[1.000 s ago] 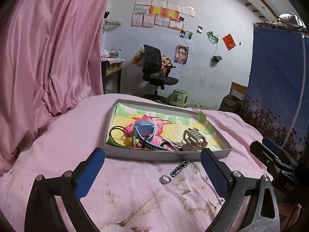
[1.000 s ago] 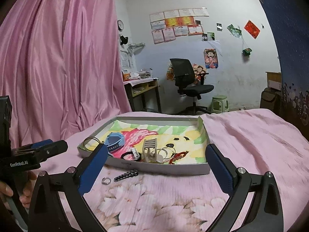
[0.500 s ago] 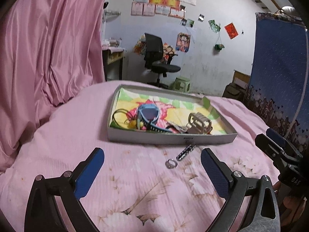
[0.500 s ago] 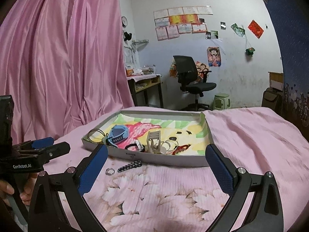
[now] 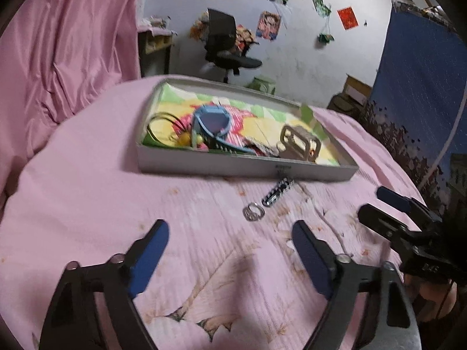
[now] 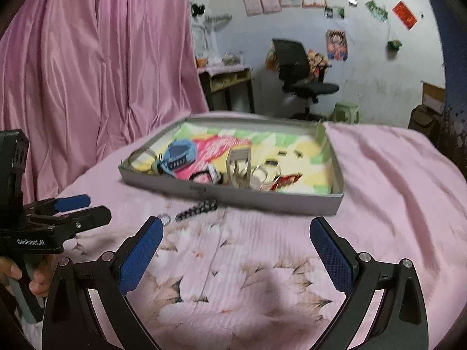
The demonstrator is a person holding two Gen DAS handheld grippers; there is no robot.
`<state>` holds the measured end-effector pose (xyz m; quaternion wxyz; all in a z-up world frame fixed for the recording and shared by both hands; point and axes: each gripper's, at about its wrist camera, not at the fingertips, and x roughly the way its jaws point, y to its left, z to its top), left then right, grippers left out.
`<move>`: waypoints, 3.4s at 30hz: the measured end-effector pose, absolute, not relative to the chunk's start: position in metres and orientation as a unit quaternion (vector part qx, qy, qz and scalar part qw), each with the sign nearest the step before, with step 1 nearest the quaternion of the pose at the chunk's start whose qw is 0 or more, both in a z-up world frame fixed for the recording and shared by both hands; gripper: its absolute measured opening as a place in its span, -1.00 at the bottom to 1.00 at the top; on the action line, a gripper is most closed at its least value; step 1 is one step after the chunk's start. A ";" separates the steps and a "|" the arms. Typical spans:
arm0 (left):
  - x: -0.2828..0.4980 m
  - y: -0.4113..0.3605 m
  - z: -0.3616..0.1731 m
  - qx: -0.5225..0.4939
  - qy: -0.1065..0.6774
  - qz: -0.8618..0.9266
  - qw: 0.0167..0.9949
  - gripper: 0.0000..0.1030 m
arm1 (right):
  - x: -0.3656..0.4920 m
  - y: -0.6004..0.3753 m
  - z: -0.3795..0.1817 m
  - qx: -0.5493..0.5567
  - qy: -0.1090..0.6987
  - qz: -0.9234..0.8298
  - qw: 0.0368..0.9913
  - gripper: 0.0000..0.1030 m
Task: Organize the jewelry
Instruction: 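Withdraw both grippers from the tray toward the silver ring on the bedspread, then grasp the silver ring with the left gripper, then grasp the black-and-white bracelet with the right gripper while the left gripper holds the ring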
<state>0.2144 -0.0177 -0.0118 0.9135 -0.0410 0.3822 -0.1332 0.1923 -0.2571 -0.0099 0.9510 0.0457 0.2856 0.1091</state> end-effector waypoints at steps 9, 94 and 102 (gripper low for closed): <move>0.232 -0.030 -0.030 -0.034 0.429 -0.177 0.885 -0.11 | 0.218 -0.251 -0.040 0.055 0.367 0.137 0.918 0.23; 0.271 -0.009 -0.038 -0.104 0.420 -0.161 0.887 -0.65 | 0.259 -0.211 -0.058 0.119 0.401 0.221 0.881 -0.74; 0.266 -0.011 -0.031 -0.097 0.405 -0.165 0.894 -0.65 | 0.245 -0.201 -0.054 0.064 0.404 0.225 0.884 -0.75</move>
